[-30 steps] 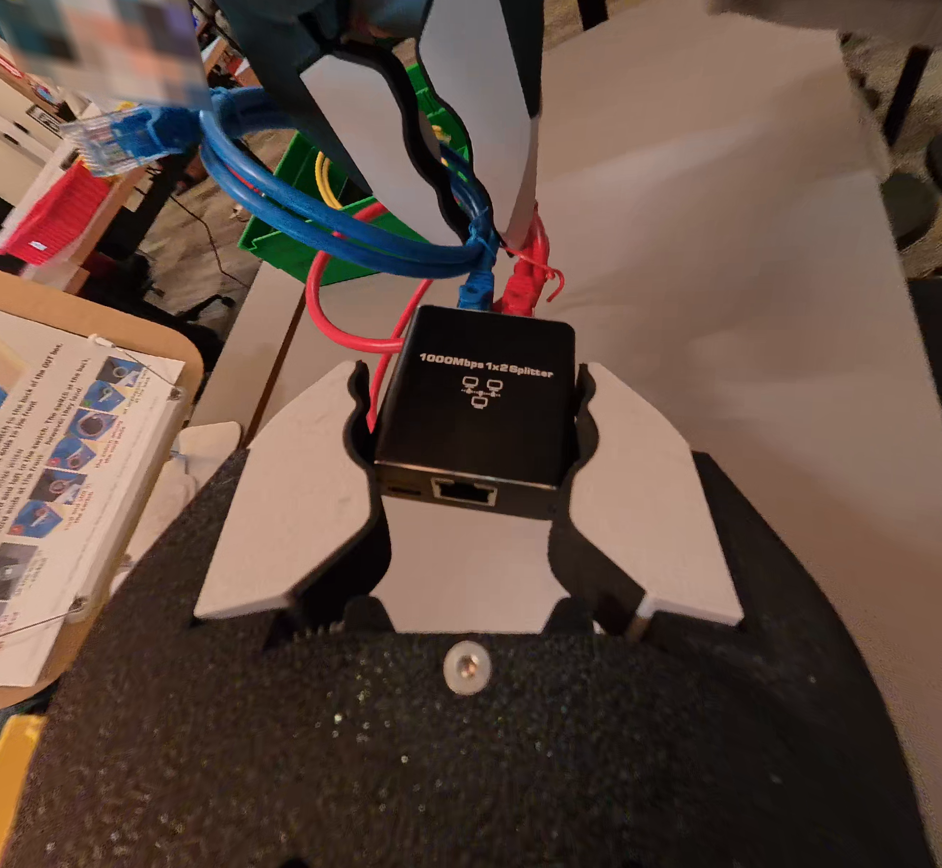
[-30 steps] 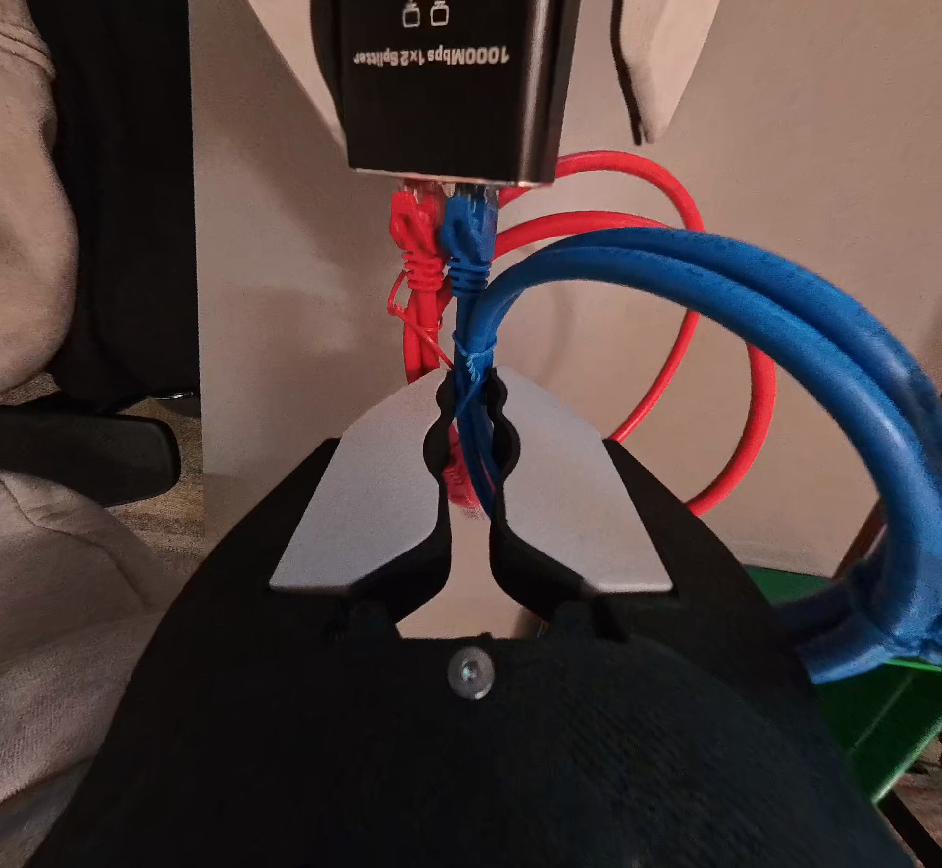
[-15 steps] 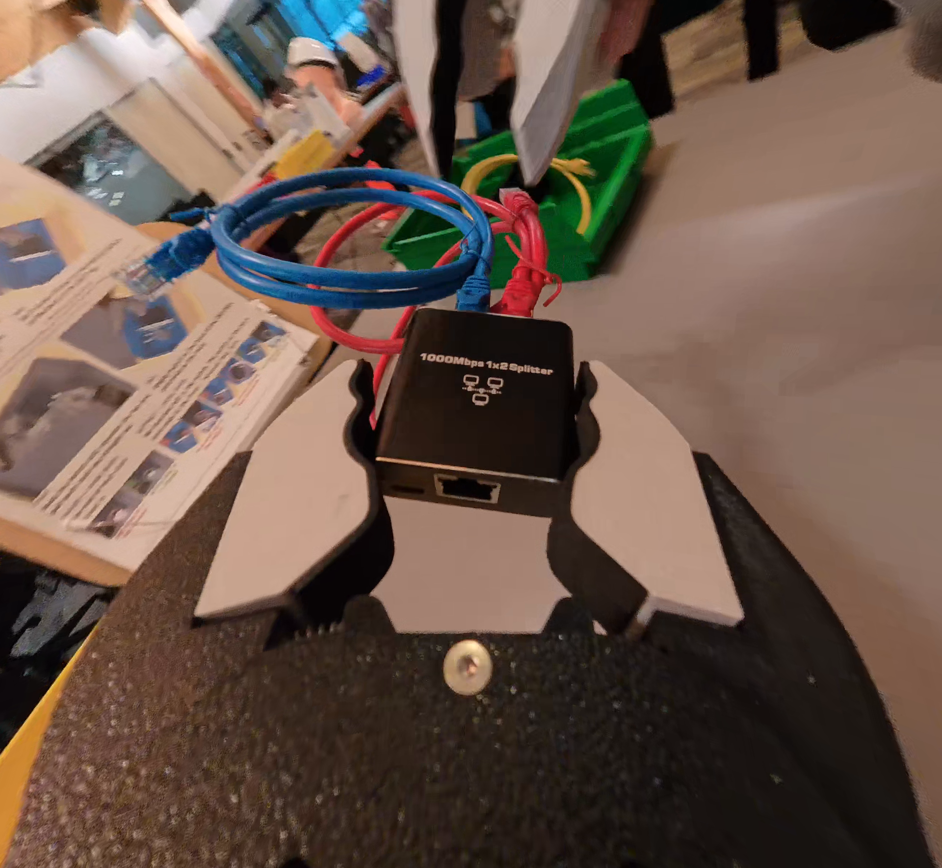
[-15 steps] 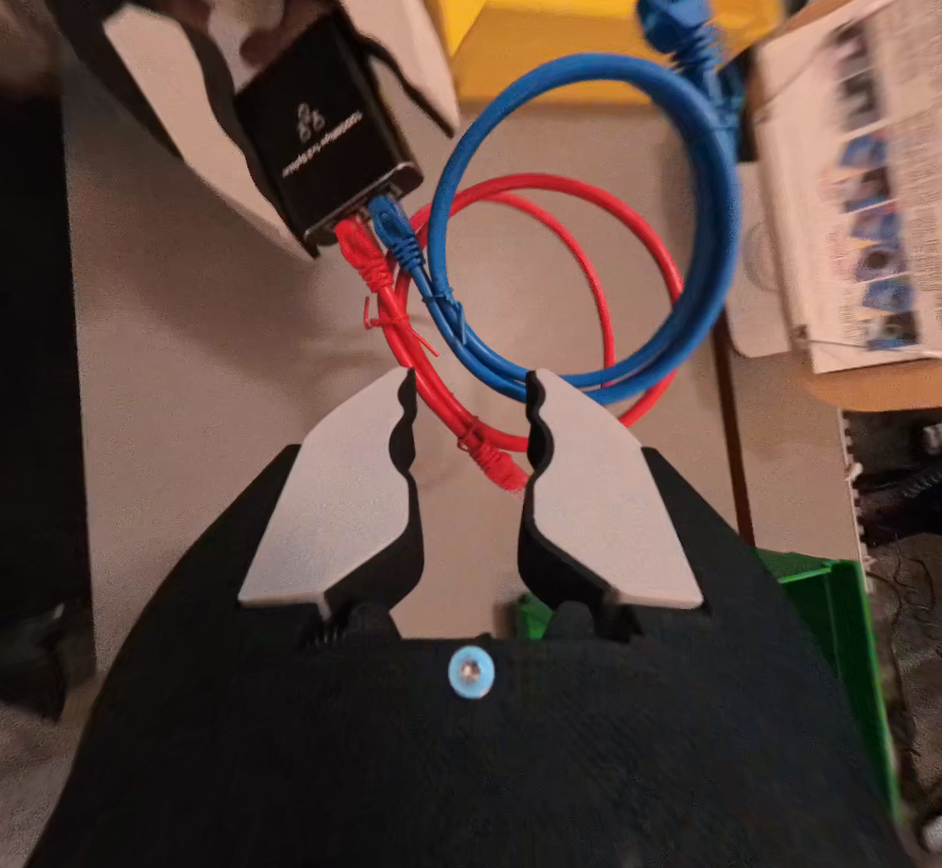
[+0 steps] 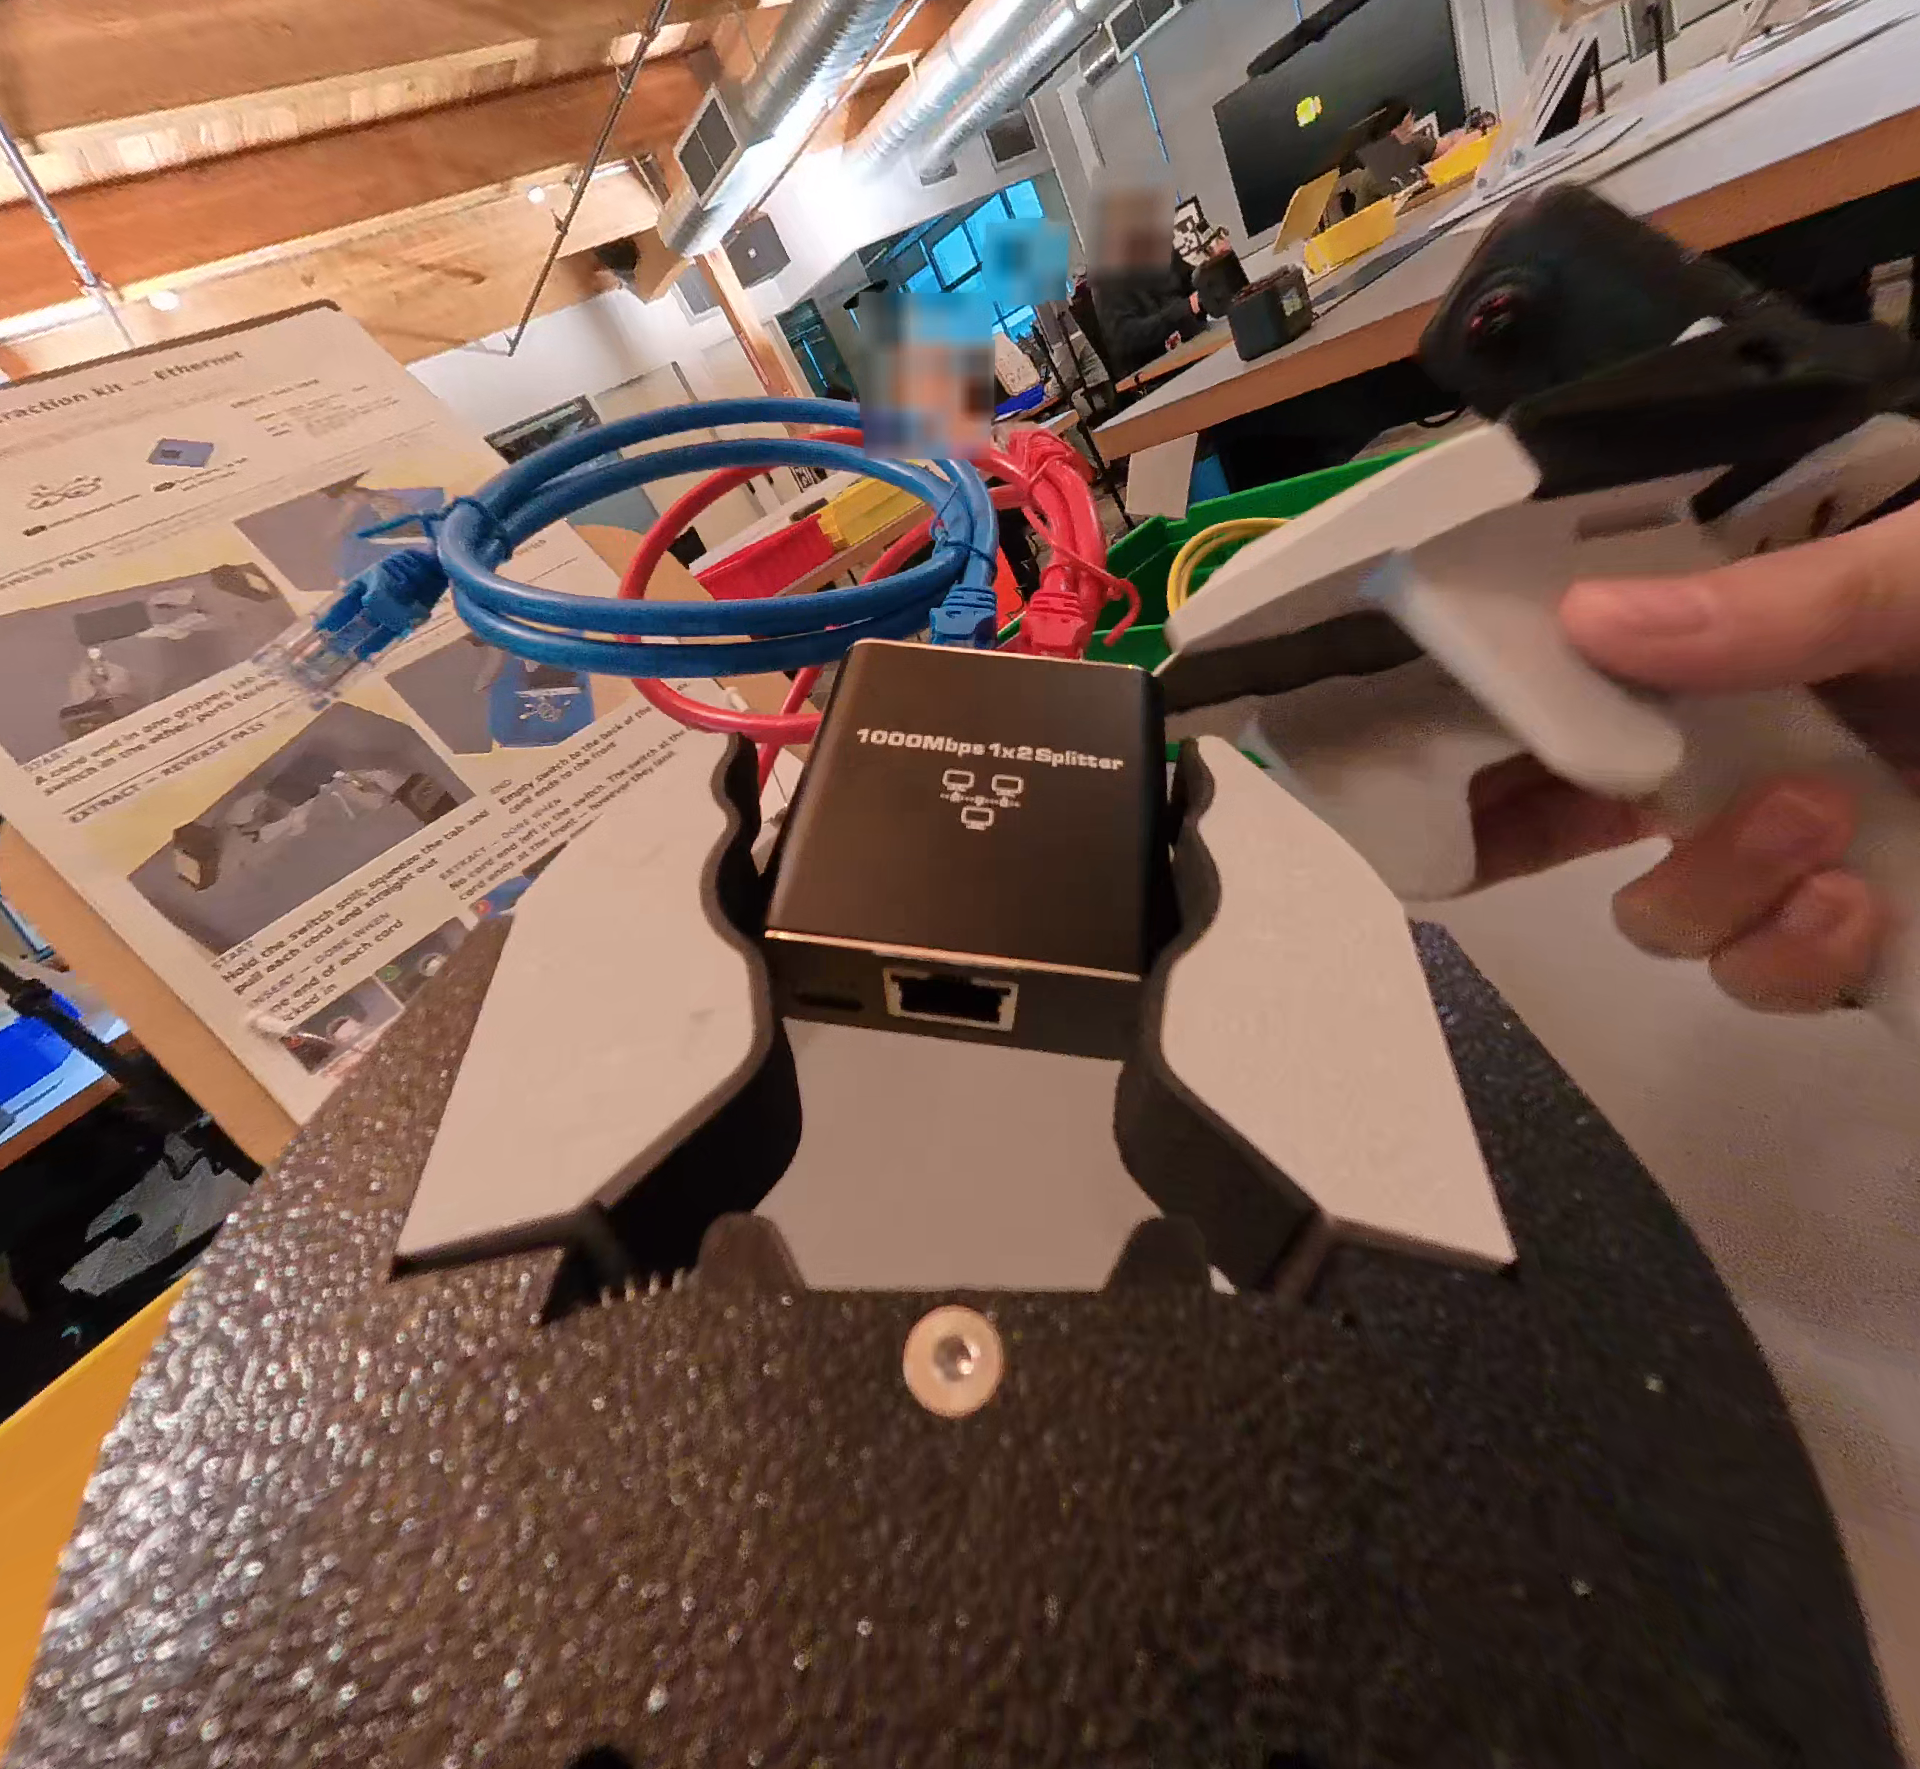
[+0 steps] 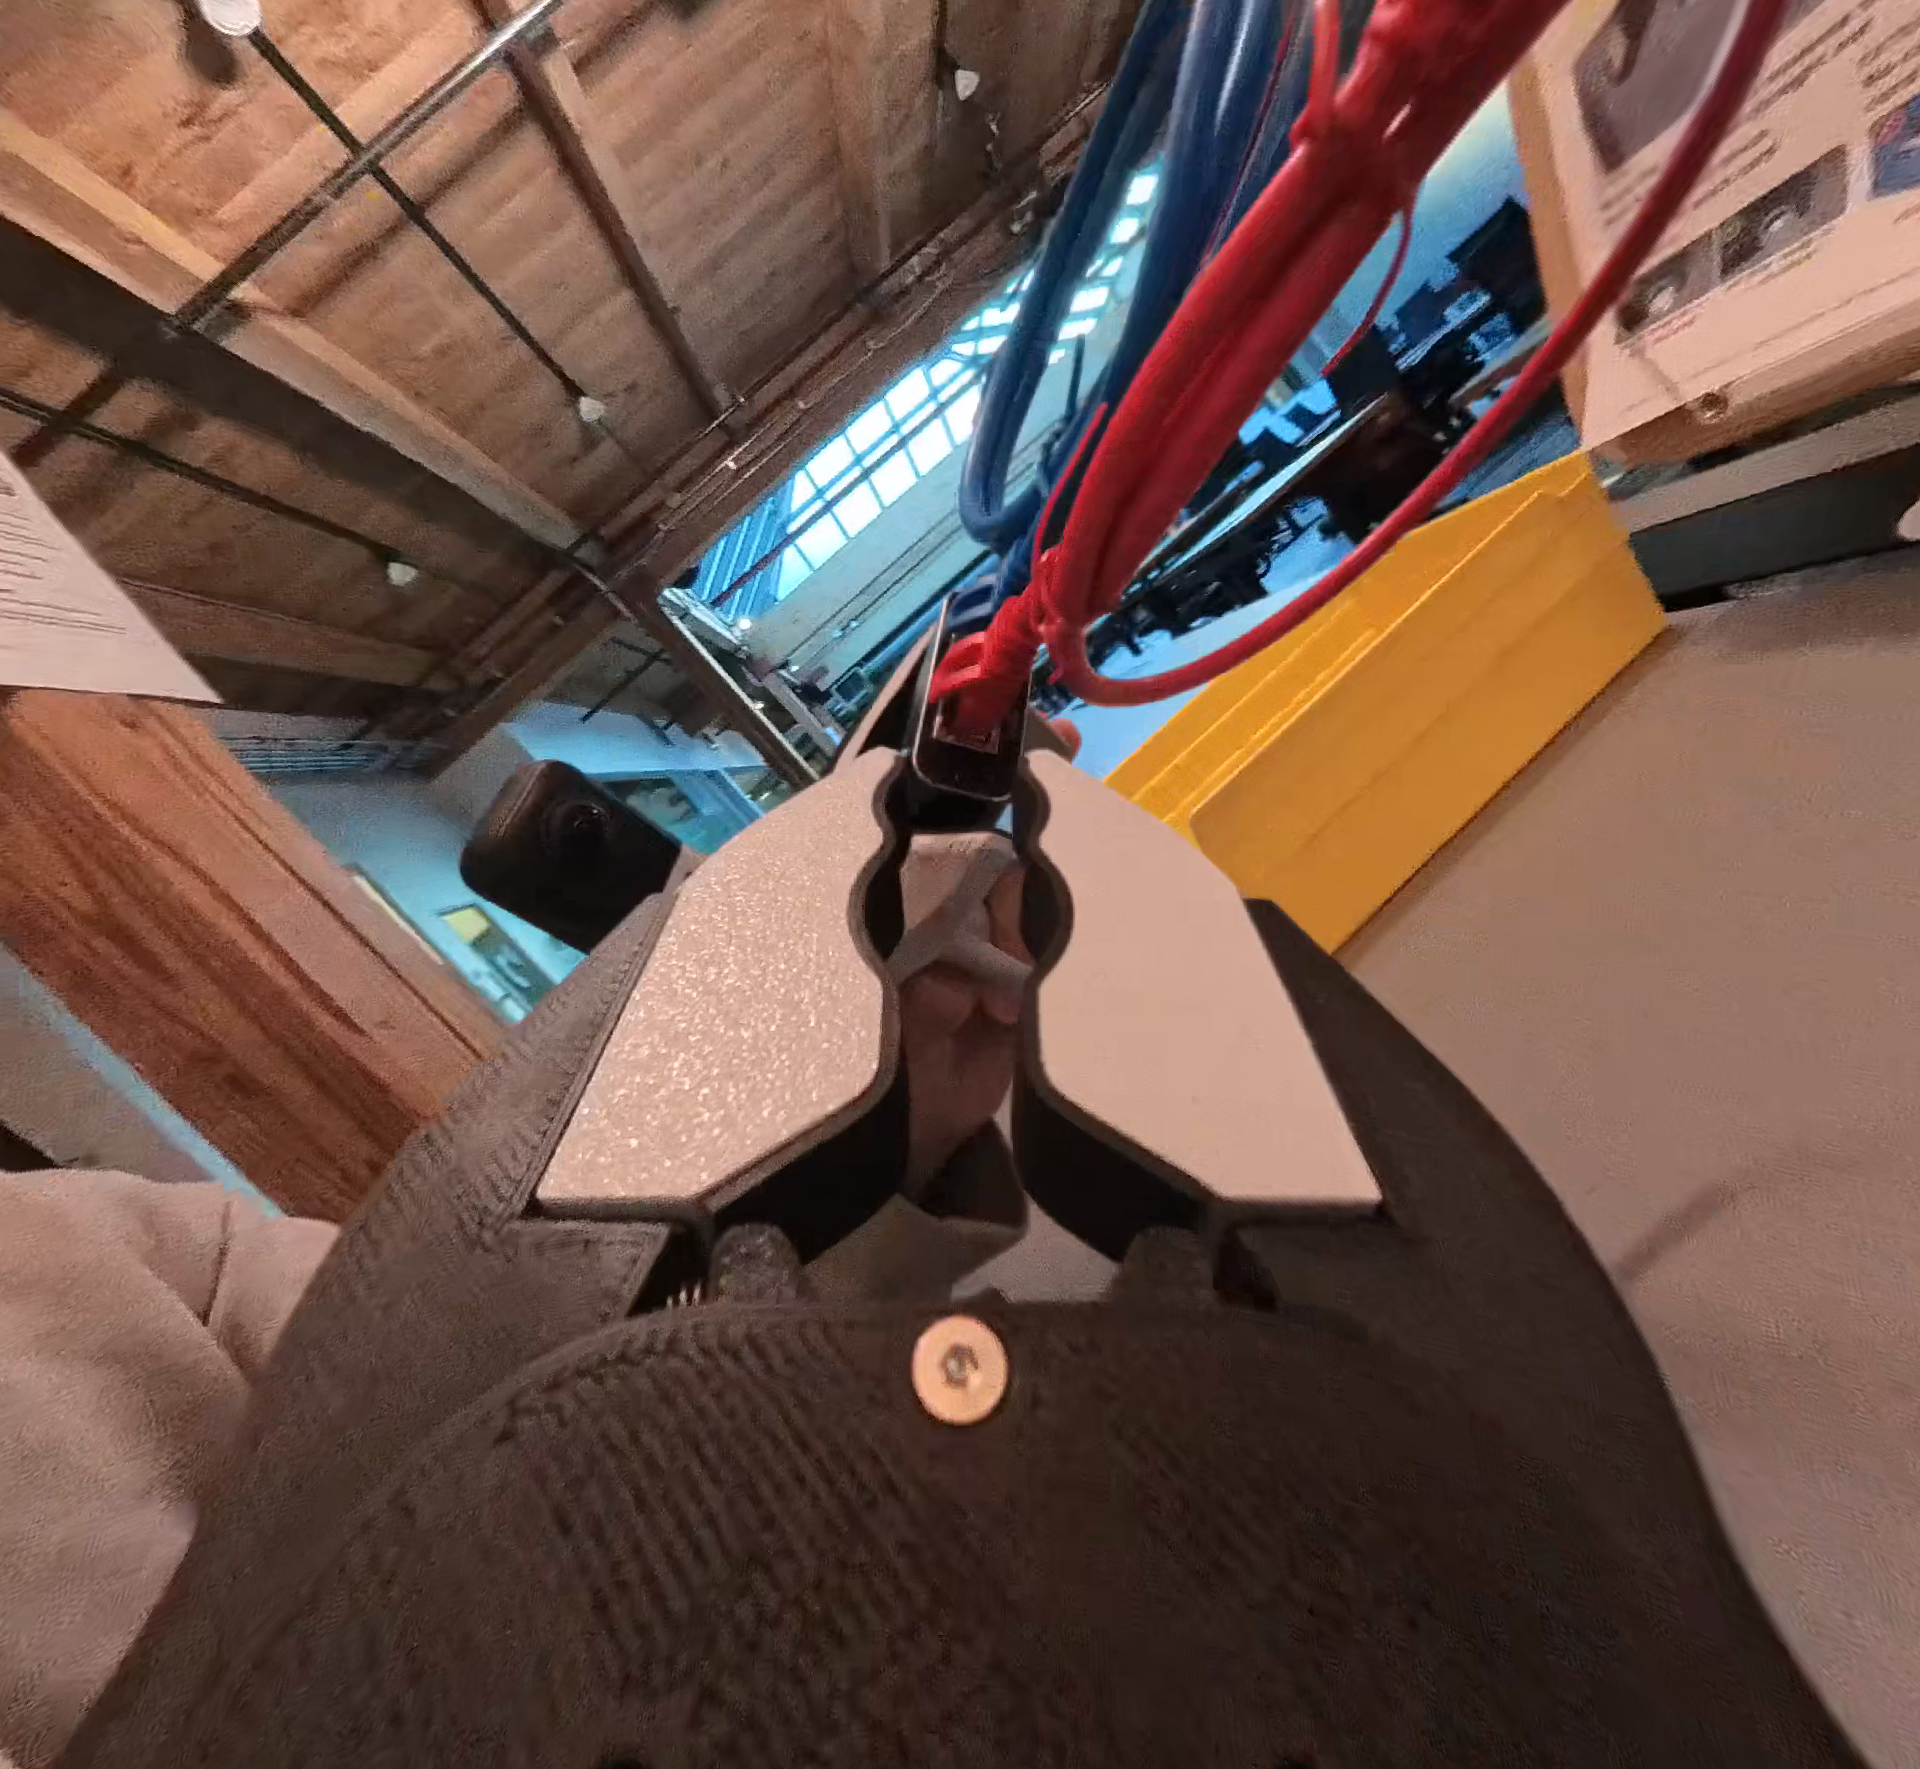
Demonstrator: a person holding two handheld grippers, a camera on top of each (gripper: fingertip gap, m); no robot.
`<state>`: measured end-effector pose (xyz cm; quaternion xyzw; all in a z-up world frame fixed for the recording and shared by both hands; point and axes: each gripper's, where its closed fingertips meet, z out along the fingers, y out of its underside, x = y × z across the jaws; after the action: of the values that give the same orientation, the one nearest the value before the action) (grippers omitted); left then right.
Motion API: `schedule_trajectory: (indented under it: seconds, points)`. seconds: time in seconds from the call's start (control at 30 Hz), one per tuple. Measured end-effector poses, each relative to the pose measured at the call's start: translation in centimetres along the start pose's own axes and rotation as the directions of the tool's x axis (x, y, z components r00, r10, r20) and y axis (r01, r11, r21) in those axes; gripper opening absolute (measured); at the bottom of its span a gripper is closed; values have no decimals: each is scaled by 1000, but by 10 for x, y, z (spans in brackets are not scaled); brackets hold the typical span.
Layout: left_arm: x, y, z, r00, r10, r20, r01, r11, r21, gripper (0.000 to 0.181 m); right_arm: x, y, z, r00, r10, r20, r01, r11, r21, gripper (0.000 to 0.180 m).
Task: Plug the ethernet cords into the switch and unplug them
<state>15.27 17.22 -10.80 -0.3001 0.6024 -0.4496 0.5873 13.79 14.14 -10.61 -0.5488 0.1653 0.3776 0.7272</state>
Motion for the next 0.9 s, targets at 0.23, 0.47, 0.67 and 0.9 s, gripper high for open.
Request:
schedule_trajectory:
  seconds: [0.23,0.47,0.67,0.9]
  points:
    - [3,23,6,998,64,20,-64,998,3,75,21,9,8,984,151,96,-156,987,44,4]
    - [1,41,7,985,168,34,-166,985,-48,75,46,17,10,945,290,150,-297,955,20,5]
    - [9,51,6,988,155,3,-154,986,-70,75,51,26,15,948,278,153,-281,960,-3,36]
    - [15,53,6,988,156,5,-155,985,-69,75,57,32,13,962,256,99,-254,967,-31,23]
